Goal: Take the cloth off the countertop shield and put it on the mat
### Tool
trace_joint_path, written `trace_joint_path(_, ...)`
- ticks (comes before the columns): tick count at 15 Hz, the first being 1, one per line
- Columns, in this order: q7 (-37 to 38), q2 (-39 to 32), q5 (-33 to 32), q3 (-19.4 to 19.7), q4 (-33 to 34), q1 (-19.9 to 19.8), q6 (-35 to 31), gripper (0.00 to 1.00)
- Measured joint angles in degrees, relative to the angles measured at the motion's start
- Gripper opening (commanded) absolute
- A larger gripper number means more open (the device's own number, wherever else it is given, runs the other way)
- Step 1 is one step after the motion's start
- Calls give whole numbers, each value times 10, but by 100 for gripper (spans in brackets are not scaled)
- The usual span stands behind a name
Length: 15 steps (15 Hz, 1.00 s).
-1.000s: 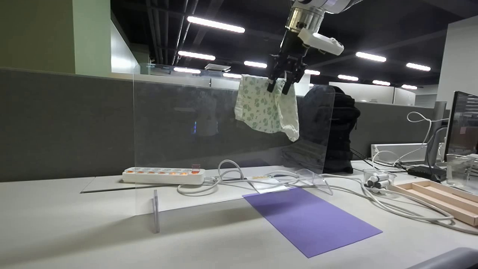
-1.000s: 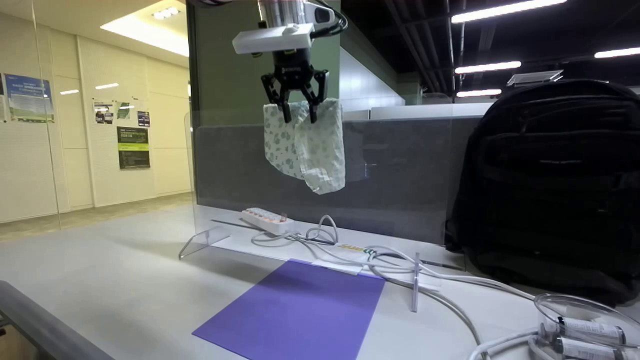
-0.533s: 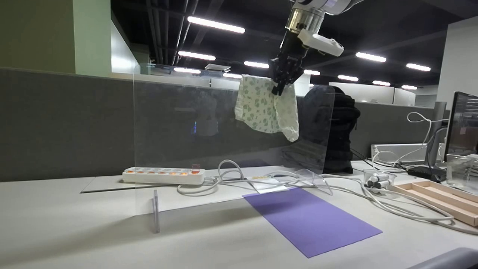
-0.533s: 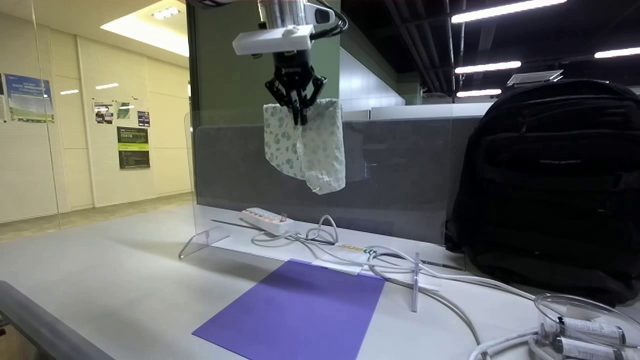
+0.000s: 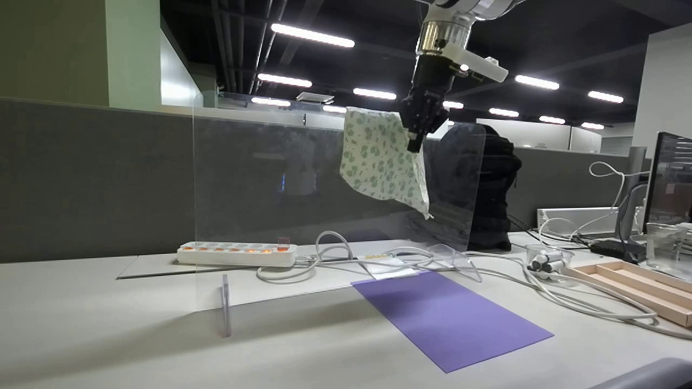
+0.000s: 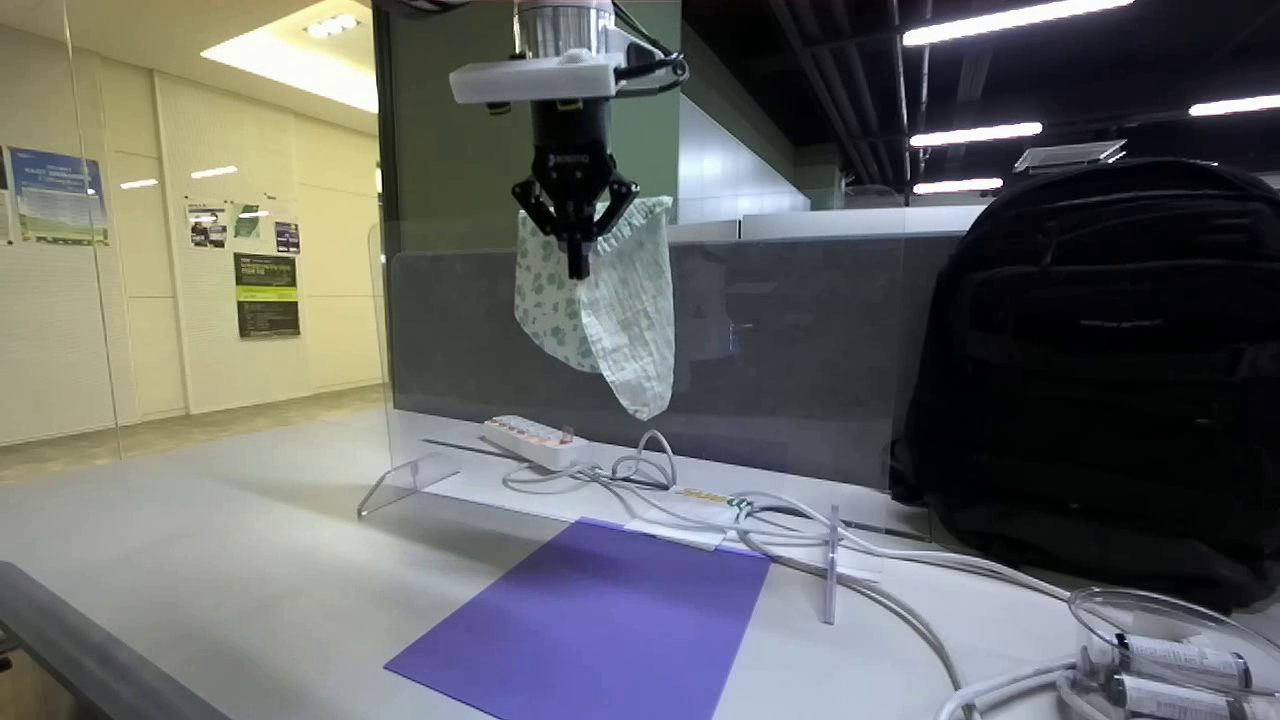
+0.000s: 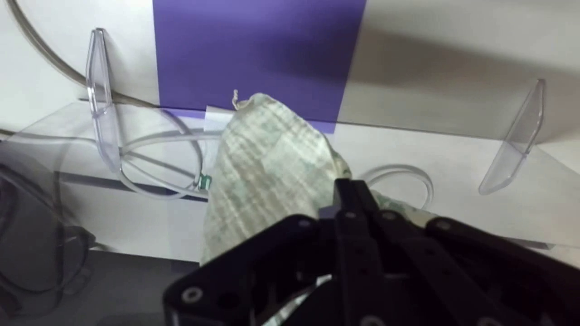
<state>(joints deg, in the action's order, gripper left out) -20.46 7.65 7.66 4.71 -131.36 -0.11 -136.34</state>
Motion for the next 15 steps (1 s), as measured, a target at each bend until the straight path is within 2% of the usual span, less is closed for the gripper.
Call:
trace_joint_path(3, 2, 6, -49, 0, 5, -5, 82, 0)
trace_joint_path(7, 10, 63, -111, -7, -46, -7, 143, 0)
trace_joint_path(11, 29, 105, -142, -12, -101, -8, 169, 0)
trace_joint_path(15, 48, 103, -146, -12, -127, -16, 170, 0)
